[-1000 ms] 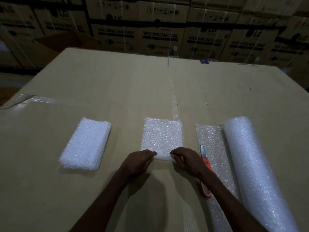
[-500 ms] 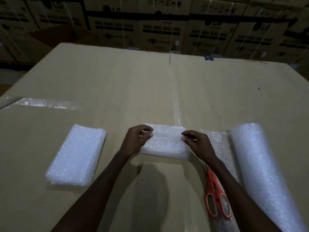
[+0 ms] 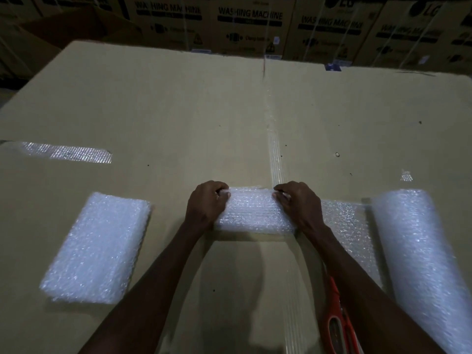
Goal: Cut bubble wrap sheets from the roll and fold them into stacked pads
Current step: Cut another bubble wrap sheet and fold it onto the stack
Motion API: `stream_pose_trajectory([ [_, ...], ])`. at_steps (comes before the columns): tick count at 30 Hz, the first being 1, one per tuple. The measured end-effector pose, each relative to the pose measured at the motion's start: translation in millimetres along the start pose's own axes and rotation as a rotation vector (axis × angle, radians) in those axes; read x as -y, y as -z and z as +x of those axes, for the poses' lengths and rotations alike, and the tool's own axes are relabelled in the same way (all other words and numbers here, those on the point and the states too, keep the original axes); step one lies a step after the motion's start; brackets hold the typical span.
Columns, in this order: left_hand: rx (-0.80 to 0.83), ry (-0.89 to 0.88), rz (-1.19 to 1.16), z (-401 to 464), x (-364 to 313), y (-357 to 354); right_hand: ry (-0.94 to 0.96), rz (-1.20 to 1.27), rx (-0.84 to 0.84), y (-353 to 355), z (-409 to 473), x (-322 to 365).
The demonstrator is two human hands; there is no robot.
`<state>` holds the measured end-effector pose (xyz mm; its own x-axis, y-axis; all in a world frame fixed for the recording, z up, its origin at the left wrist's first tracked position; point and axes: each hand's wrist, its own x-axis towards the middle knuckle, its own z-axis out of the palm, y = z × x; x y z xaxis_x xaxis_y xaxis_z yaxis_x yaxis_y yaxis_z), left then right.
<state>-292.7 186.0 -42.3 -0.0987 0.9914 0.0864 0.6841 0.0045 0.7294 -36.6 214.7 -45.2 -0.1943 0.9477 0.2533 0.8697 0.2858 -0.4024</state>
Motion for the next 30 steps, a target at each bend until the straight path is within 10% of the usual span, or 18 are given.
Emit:
stream_pose_trajectory([
  [10, 0.024, -0.329, 0.416, 9.6, 6.5, -5.0, 0.051, -0.166, -0.244, -1.5, -0.5, 6.0],
  [15, -0.026, -0.368, 0.440, -13.6, 7.1, -6.5, -0.246, 0.019, -0.332, 9.4, -36.2, 33.0],
  [30, -0.163, -0.245, 0.329, -106.4, -17.7, -40.9, -0.857, 0.678, 0.083, 24.2, -60.9, 58.6],
])
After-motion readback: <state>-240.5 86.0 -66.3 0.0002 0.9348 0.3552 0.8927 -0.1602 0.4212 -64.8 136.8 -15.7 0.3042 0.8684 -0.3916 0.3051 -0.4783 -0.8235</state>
